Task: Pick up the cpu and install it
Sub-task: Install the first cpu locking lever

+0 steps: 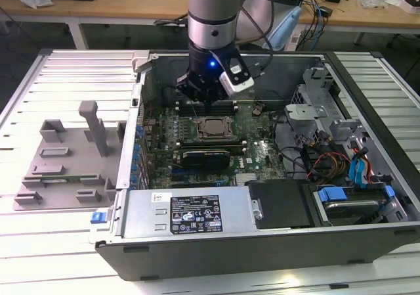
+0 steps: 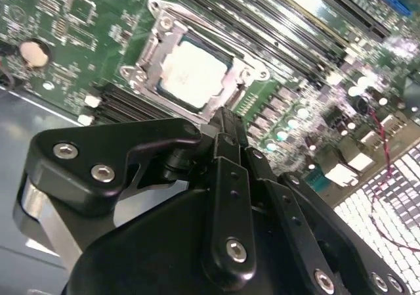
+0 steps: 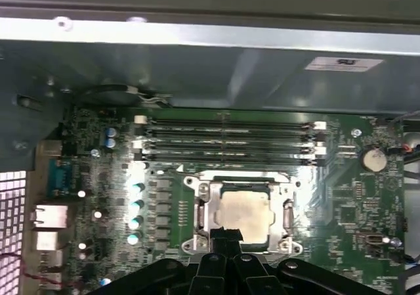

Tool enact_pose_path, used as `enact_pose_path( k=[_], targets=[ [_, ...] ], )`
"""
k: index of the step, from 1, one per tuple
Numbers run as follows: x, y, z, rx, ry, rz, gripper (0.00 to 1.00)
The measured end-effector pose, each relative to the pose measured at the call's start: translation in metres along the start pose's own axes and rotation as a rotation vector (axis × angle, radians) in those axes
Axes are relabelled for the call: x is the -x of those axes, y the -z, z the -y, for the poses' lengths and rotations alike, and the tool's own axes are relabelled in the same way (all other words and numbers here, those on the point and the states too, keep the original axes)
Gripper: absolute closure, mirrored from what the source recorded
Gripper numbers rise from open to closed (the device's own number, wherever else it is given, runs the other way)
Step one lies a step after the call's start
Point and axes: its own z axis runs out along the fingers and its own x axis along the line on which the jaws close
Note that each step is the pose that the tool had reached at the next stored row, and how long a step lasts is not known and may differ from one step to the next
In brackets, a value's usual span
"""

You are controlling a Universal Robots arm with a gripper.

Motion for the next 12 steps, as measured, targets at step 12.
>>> enact_pose_path(
  k=[12],
  targets=[
    [-0.0435,0.0007,-0.0014,0.1035,-0.002,0.0033,0.89]
  ],
)
